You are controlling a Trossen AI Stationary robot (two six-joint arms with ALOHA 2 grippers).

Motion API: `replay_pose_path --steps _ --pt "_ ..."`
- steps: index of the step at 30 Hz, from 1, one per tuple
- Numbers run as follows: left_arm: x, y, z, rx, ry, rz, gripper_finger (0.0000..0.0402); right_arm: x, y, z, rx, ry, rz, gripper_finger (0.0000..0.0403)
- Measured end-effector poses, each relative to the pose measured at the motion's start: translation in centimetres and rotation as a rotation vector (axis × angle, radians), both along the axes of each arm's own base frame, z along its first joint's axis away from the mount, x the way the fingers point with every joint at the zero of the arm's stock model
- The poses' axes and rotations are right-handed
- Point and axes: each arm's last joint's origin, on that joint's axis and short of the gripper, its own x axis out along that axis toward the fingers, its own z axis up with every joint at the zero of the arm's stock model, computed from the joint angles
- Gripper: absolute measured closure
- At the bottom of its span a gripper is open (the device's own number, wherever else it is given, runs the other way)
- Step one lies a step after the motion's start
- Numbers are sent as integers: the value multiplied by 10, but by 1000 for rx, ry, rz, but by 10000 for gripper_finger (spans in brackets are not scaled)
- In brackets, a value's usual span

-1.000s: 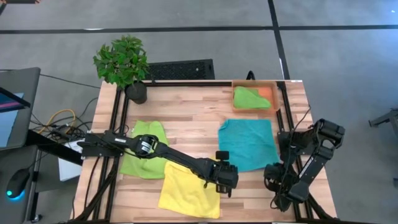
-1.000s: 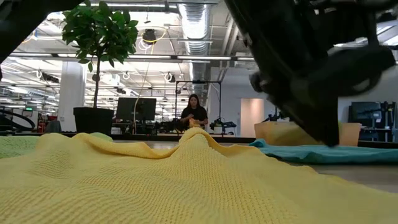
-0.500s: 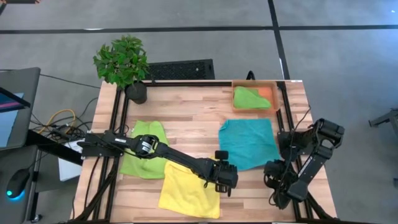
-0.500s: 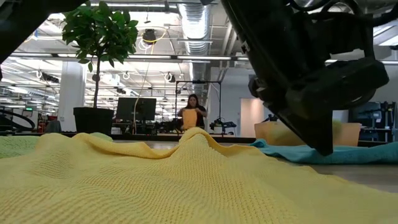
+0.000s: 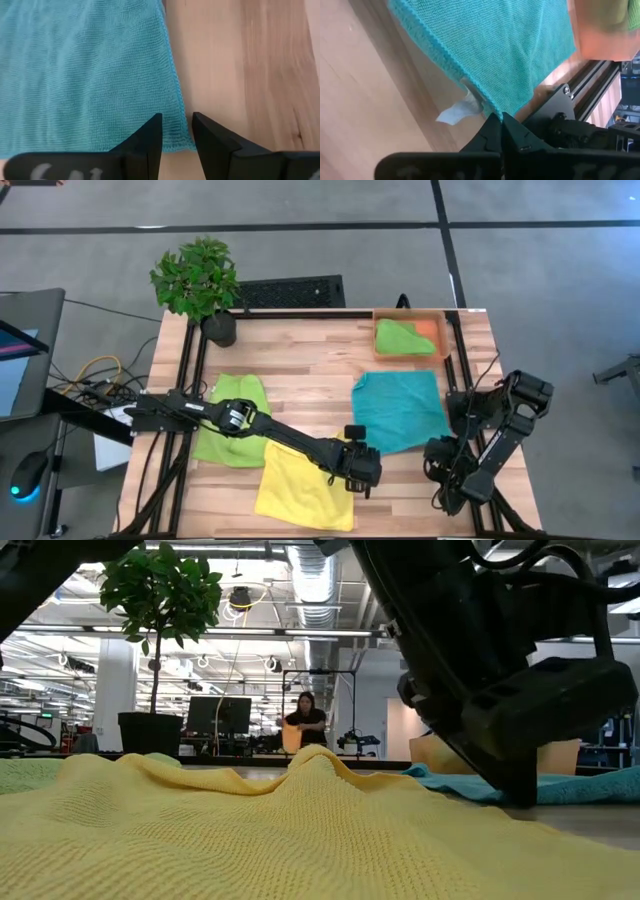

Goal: Fold microfiber towels
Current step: Fold the blue microfiber towel

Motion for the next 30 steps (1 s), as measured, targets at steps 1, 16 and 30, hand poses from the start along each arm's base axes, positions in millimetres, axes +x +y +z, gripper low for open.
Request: replay_pose_path --steps 1,16,30 --pt "0 -1 0 6 -1 1 308 0 0 0 0 0 0 392" --pt "-1 5 25 121 -29 56 399 10 -3 25 -84 55 -36 391" --pt "5 52 52 206 -58 239 401 38 -32 20 -156 7 -142 392"
